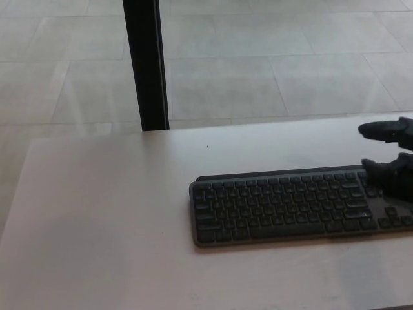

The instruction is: The robot uses its right fingers to click on the space key of the black keyboard placed on the center of the white desk.

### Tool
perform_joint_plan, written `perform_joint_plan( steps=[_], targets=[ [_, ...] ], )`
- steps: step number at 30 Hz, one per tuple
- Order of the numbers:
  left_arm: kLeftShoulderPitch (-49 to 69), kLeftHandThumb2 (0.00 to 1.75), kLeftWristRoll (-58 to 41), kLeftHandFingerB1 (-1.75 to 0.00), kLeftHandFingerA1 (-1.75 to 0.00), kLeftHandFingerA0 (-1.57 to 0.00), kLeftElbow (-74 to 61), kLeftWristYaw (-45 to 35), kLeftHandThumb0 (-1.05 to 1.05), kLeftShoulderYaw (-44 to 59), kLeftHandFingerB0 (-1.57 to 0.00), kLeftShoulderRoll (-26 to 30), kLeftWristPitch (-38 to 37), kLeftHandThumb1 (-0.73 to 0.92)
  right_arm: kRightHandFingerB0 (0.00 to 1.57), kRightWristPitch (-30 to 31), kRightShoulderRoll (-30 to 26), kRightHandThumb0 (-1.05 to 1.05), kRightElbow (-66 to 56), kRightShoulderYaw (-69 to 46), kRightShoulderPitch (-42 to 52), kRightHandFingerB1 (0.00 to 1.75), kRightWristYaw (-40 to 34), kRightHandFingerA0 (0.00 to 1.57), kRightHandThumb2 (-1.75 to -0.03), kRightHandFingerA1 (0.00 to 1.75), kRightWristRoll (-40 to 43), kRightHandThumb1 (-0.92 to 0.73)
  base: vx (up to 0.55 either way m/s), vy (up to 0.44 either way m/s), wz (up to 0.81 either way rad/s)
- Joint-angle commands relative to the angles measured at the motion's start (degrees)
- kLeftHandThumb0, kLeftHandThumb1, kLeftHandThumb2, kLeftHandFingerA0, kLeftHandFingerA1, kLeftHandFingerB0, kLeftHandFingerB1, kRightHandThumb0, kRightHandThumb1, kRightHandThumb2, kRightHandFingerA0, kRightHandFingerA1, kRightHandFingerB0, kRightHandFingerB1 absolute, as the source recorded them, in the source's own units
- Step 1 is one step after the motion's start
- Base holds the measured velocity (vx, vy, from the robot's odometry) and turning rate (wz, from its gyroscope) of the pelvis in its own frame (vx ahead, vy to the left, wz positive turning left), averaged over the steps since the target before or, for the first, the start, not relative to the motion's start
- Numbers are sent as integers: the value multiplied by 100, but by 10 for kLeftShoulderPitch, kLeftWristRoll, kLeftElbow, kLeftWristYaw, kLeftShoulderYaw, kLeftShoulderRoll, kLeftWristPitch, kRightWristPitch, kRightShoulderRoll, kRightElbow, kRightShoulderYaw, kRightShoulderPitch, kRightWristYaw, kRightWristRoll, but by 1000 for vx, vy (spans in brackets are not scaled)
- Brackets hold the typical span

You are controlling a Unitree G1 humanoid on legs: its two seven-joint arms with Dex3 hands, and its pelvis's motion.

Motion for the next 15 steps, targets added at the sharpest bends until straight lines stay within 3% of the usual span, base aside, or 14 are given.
perform_joint_plan(
  steps=[1,5,7,8,10,12,13,15],
  targets=[
    [2,58,-9,-62,-81,-97,2,15,-49,-1,-78,14,-19,61,66,-10,-35,-32,12,75,-11,46,65,87,-59,100,-103,-61,0,0,0],
    [2,59,-9,-61,-82,-94,1,13,-50,-2,-76,15,-17,62,69,6,-39,-30,24,115,-21,46,74,84,-58,112,-134,-59,0,0,0],
    [3,59,-10,-61,-85,-95,0,12,-49,-2,-76,14,-19,62,68,-1,-40,-29,35,127,-25,47,75,85,-57,109,-144,-59,0,0,0],
    [1,58,-13,-63,-83,-95,0,12,-50,1,-78,14,-19,61,71,-26,-54,-36,55,162,-34,46,70,83,-58,126,-193,-60,0,0,0],
    [0,58,-12,-63,-85,-97,-1,14,-49,0,-79,13,-21,61,72,-32,-55,-34,64,176,-33,47,61,87,-58,132,-209,-58,0,0,0],
    [-2,59,-11,-63,-81,-92,0,16,-49,-1,-78,13,-20,62,73,-34,-53,-34,78,189,-34,48,50,90,-58,123,-224,-57,0,0,0],
    [-2,59,-12,-63,-81,-91,-1,15,-49,0,-77,13,-18,62,66,-38,-50,-39,89,197,-34,64,46,96,-84,115,-229,-47,0,0,0],
    [-2,59,-13,-63,-81,-91,-1,14,-49,0,-77,13,-17,62,66,-40,-49,-39,94,200,-36,64,45,96,-84,115,-231,-47,0,0,0]
  ],
)
